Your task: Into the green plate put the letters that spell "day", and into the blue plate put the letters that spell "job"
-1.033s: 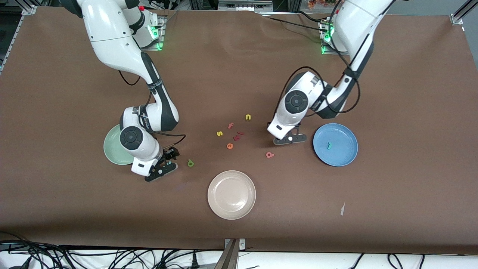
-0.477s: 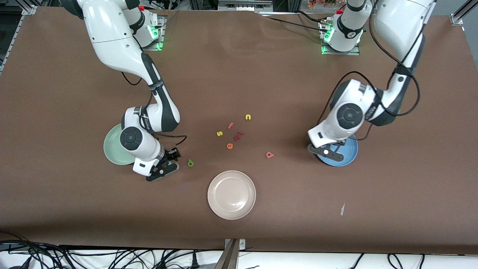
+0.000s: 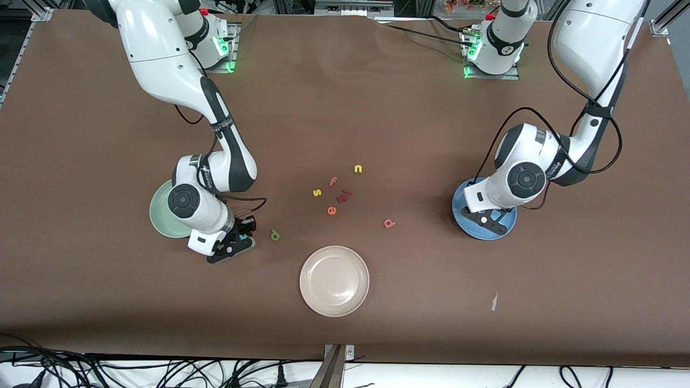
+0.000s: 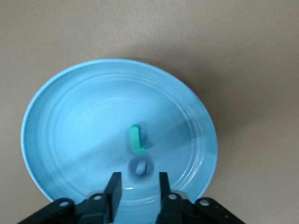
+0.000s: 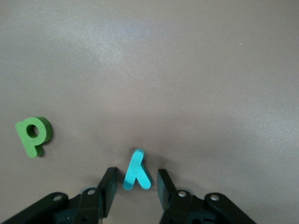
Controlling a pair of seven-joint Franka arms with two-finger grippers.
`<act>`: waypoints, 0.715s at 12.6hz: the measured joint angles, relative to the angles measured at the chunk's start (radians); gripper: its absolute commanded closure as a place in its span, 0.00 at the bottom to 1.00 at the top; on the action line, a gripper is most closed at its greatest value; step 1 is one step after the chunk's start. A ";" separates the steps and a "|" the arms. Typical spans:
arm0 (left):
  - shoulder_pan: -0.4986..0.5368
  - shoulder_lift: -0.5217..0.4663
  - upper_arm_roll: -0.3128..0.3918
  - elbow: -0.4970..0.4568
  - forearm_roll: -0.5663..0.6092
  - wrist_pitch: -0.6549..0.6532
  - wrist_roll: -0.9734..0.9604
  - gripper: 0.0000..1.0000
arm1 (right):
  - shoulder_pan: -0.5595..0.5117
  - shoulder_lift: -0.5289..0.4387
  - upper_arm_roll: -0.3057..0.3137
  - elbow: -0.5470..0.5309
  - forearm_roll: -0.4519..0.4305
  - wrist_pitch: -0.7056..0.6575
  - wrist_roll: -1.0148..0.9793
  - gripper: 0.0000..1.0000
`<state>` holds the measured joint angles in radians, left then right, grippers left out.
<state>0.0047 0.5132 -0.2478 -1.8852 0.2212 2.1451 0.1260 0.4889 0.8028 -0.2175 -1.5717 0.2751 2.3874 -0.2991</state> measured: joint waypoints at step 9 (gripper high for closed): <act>-0.070 0.027 -0.070 0.142 0.000 0.010 0.001 0.00 | 0.000 -0.002 0.005 0.008 0.007 -0.003 -0.026 0.90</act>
<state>-0.0650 0.5399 -0.3174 -1.7435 0.2211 2.1549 0.1266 0.4891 0.8012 -0.2126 -1.5637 0.2826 2.3845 -0.3254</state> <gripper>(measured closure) 0.000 0.731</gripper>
